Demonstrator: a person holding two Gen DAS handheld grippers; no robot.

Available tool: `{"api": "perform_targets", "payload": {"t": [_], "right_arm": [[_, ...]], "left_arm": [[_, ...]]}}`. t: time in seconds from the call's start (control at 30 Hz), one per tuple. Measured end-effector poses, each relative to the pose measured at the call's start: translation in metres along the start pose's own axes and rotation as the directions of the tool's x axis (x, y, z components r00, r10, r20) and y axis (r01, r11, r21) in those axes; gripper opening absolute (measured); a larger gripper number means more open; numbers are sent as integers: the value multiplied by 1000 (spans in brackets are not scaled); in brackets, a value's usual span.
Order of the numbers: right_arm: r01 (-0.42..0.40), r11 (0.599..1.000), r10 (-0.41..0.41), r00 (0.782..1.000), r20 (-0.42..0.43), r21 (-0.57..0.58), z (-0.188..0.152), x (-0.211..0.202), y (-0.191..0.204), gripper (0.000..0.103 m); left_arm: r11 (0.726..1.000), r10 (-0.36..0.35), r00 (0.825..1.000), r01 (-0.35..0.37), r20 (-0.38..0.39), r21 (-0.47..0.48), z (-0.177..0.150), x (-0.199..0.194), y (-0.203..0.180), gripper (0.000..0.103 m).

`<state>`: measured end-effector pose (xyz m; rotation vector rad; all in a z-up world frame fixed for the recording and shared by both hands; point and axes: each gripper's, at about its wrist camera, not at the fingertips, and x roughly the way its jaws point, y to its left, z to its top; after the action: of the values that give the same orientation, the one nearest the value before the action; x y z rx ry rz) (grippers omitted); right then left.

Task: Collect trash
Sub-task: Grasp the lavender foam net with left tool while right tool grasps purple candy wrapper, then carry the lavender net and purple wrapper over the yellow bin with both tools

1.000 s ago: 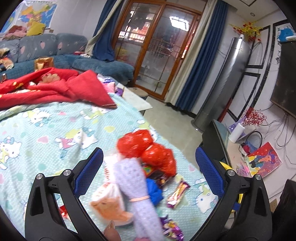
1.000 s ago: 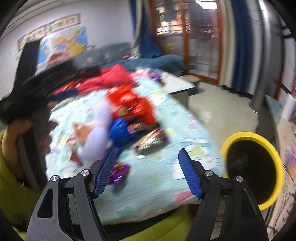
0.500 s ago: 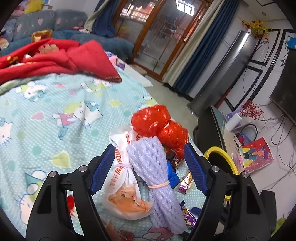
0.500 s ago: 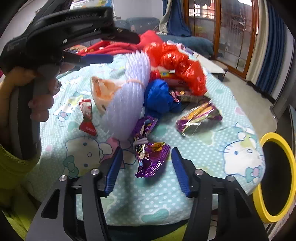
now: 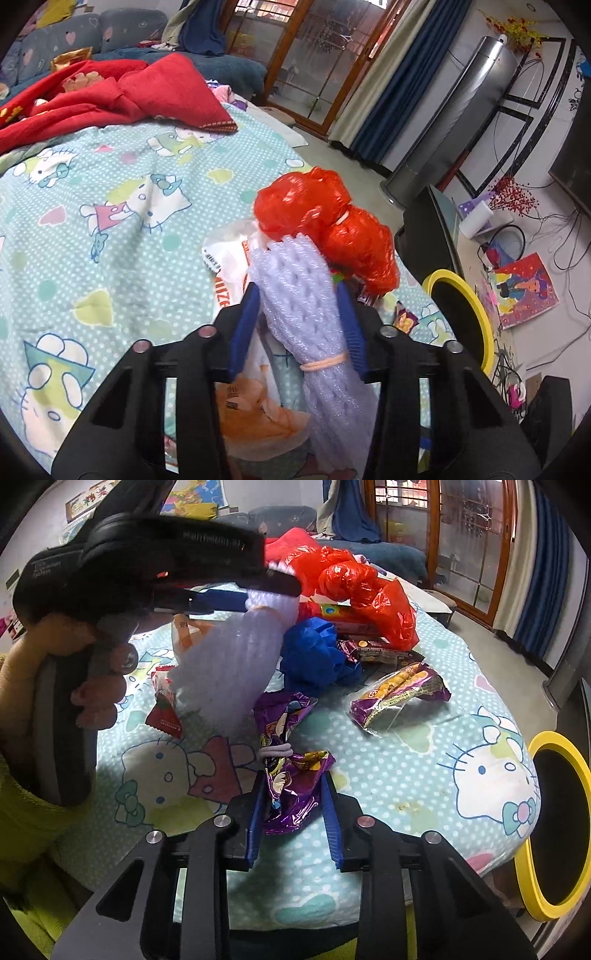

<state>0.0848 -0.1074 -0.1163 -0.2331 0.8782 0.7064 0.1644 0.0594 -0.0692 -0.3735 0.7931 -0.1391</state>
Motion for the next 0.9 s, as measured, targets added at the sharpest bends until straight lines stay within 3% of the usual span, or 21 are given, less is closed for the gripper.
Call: {"api": "perform_targets", "payload": {"t": [0.1,0.43,0.9], "right_arm": [[0,1000,0,1000,3,2,-1,-3,-1,26],[-13,1000,14,1000,23,-3,-2,-21,0,25],[4,997,-14,992,129,79,12,-65,-32,25]], "left_arm": [[1000,-12,1000,12,12,-6,-2,-7,3,24],[995,-69,988,79,135,-67,10,-52,18,21],[995,-96,968,84,233,62,11,-85,-29,21]]}}
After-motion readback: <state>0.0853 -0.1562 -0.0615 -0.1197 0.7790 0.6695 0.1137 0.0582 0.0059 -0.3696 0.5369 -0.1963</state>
